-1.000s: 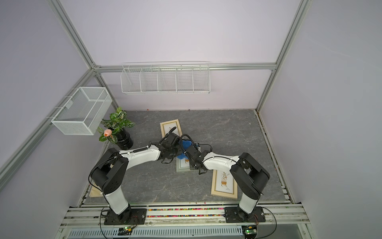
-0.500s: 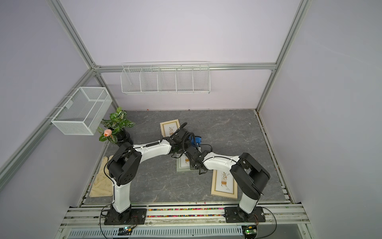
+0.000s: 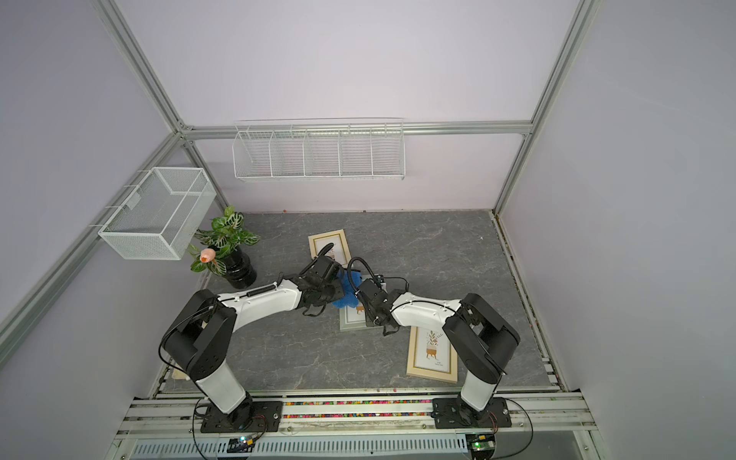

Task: Wipe the picture frame with a cloth
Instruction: Wipe the dirt from the picture frame.

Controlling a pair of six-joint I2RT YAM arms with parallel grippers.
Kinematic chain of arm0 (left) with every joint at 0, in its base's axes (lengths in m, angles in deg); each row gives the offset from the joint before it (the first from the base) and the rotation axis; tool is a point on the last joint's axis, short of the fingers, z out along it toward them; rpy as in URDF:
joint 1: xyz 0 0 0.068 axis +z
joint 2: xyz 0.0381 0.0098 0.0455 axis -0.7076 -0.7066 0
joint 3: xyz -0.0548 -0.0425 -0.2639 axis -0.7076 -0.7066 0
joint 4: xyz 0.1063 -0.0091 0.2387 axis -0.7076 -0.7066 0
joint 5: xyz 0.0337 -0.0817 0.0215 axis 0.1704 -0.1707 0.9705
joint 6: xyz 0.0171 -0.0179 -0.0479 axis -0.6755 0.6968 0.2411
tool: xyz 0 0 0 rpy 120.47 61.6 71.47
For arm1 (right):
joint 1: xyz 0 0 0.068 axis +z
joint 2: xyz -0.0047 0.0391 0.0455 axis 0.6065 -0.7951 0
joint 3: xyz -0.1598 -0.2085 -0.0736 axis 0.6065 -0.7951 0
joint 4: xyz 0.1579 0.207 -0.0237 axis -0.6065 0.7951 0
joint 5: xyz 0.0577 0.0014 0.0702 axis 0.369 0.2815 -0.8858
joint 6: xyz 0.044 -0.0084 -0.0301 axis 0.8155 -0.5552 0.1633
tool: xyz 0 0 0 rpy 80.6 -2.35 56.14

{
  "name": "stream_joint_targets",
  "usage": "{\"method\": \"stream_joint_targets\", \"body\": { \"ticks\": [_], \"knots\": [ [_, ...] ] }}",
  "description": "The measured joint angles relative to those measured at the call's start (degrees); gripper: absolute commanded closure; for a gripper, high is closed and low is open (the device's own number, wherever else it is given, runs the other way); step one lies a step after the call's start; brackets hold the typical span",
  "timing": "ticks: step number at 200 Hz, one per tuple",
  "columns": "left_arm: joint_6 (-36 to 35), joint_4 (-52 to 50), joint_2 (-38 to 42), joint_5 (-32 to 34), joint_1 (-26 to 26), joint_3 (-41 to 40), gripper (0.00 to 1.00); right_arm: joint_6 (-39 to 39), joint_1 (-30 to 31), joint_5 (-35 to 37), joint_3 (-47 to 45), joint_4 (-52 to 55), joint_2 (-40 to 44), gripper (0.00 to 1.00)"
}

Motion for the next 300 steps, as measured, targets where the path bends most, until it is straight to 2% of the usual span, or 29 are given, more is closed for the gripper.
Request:
{"method": "stream_joint_targets", "body": {
  "ticks": [50, 76, 115, 147, 175, 203, 249, 300],
  "knots": [
    [6.3, 4.8, 6.9, -1.6, -7.9, -10.1, 1.00, 0.0, 0.0, 0.0, 0.0, 0.0, 0.0, 0.83],
    [7.3, 4.0, 8.2, -2.3, -7.5, -10.7, 1.00, 0.0, 0.0, 0.0, 0.1, 0.1, 0.0, 0.82],
    [7.1, 4.2, 6.9, -4.6, -4.0, -9.2, 1.00, 0.0, 0.0, 0.0, 0.2, 0.3, 0.0, 0.82],
    [8.3, 7.9, 4.0, -4.5, -6.6, -8.4, 1.00, 0.1, -0.4, 0.7, 0.2, 1.4, 0.0, 0.82],
    [10.0, 12.6, 0.1, -7.4, -8.9, -7.3, 1.00, 0.2, -0.7, 0.5, 0.2, 1.6, 0.0, 0.82],
    [10.8, 13.4, 1.8, -7.6, -8.1, -9.2, 1.00, 0.1, -0.9, 0.7, 0.2, 1.7, 0.0, 0.82],
    [10.8, 8.7, 10.4, -6.3, -5.3, -14.6, 1.00, 0.0, -0.6, 0.2, 0.2, 0.9, 0.0, 0.82],
    [10.9, 8.6, 5.9, -5.7, -8.3, -10.6, 1.00, 0.1, -0.7, 0.5, 0.2, 1.2, 0.0, 0.82]
  ]
}}
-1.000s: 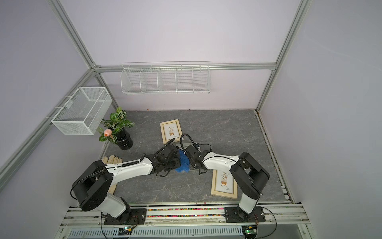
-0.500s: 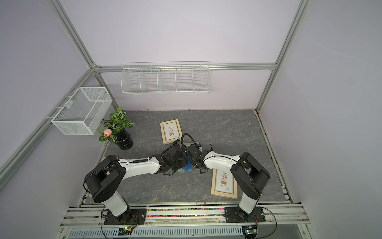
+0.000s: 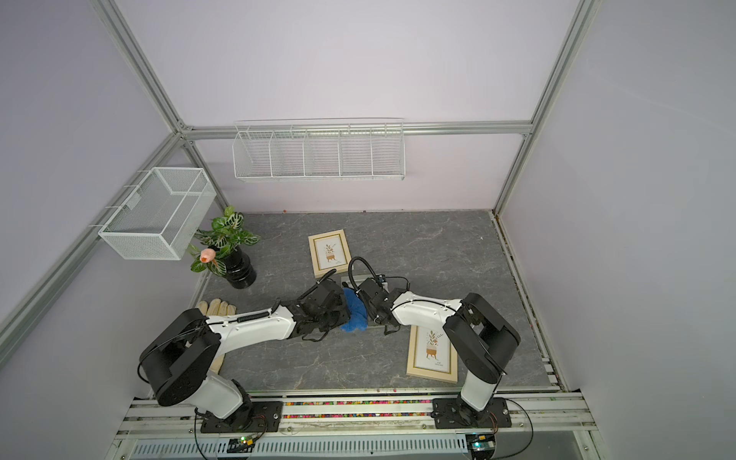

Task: Wipe the picture frame with a cloth
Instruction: Wipe the dirt from the picture frame.

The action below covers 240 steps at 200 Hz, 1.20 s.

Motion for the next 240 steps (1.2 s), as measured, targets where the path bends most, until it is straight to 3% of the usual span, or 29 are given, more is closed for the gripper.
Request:
{"method": "stream_joint_targets", "body": {
  "ticks": [29, 83, 128, 190, 217, 240],
  "knots": [
    [-0.1, -0.1, 0.0, -0.1, 0.8, -0.1, 1.00, 0.0, 0.0, 0.0, 0.0, 0.0, 0.0, 0.82],
    [-5.0, -5.7, 1.6, 1.9, 8.9, 2.6, 1.00, 0.0, 0.1, -0.2, 0.0, -0.7, 0.0, 0.82],
    [-9.7, -7.1, -9.4, 2.6, 12.5, 15.5, 1.00, 0.0, 0.1, -0.1, -0.1, -0.6, 0.0, 0.83],
    [-11.0, -6.0, -21.6, -1.9, 10.8, 28.6, 1.00, 0.3, 0.1, 0.1, -0.2, -0.7, 0.1, 0.82],
    [-11.0, -4.6, -22.0, -3.5, 9.8, 28.3, 1.00, 0.4, 0.1, 0.2, -0.2, -0.6, 0.1, 0.82],
    [-11.5, -4.0, -19.0, -3.9, 12.8, 23.8, 1.00, 0.4, 0.1, 0.2, -0.2, -0.7, 0.1, 0.82]
  ]
}}
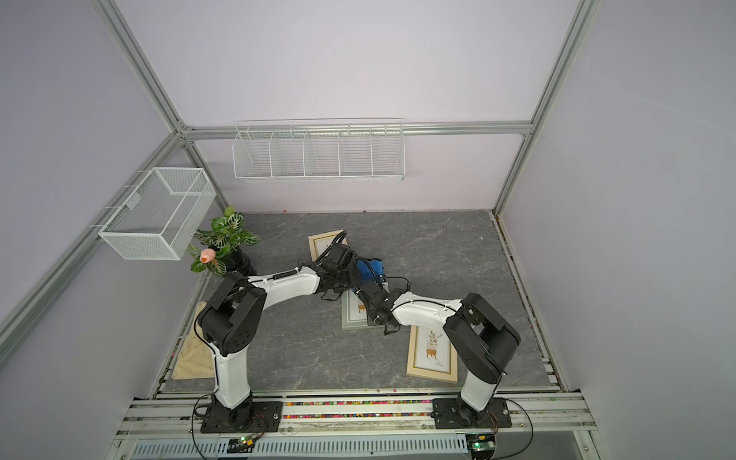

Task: Wipe the picture frame with a cloth
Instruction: Wipe the dirt from the picture frame.

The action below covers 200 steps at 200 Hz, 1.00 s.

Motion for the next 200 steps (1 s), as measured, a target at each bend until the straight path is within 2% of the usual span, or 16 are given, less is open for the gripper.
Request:
{"method": "stream_joint_targets", "body": {
  "ticks": [25, 42, 98, 119, 166, 200],
  "knots": [
    [-0.9, -0.3, 2.7, 0.2, 3.4, -2.6, 1.00, 0.0, 0.0, 0.0, 0.0, -0.1, 0.0, 0.83],
    [-1.0, -0.2, 2.8, 0.5, 3.7, -2.6, 1.00, 0.0, 0.0, 0.0, 0.0, -0.1, 0.0, 0.82],
    [0.1, 0.5, 0.5, 0.5, -4.0, -1.6, 1.00, 0.0, 0.0, 0.0, 0.0, 0.0, 0.0, 0.82],
    [0.6, 1.9, 3.0, 0.7, -4.5, -5.7, 1.00, 0.0, 0.0, 0.0, 0.0, 0.0, 0.0, 0.82],
    [1.3, 1.2, 16.1, 1.6, -5.3, -19.1, 1.00, -0.5, 0.0, -0.5, 0.0, -0.2, 0.0, 0.82],
    [3.0, 2.3, 18.4, 1.4, -6.9, -22.0, 1.00, -0.5, 0.0, -0.5, 0.1, -0.2, -0.1, 0.82]
  ]
}}
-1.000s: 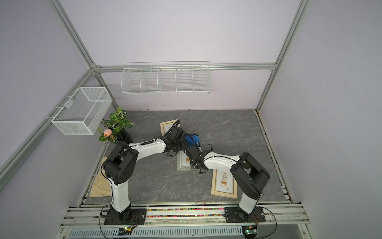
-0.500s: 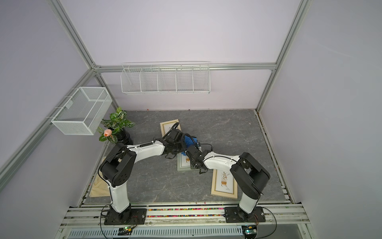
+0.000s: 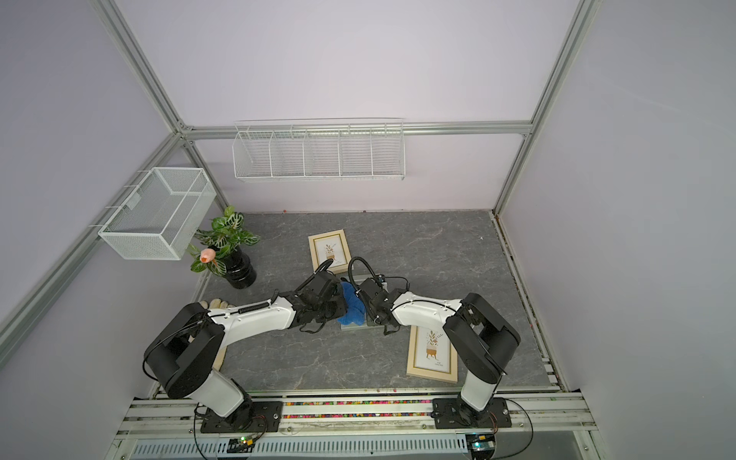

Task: Wipe the picture frame with a cloth
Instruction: Wipe the dirt from the picture frame.

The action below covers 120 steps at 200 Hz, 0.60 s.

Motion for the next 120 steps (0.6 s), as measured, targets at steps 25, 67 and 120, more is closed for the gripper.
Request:
{"method": "stream_joint_targets", "body": {
  "ticks": [25, 67, 120],
  "knots": [
    [1.0, 0.3, -0.3, 0.0, -1.2, 0.2, 1.00, 0.0, 0.0, 0.0, 0.0, 0.2, 0.0, 0.82],
    [1.6, 0.1, -1.6, -0.1, -4.3, 0.9, 1.00, 0.0, 0.0, 0.1, 0.1, 0.4, 0.0, 0.82],
    [1.6, -1.9, 5.9, 0.8, -2.0, -4.7, 1.00, 0.0, 0.0, -0.1, 0.1, 0.2, 0.0, 0.82]
  ]
}}
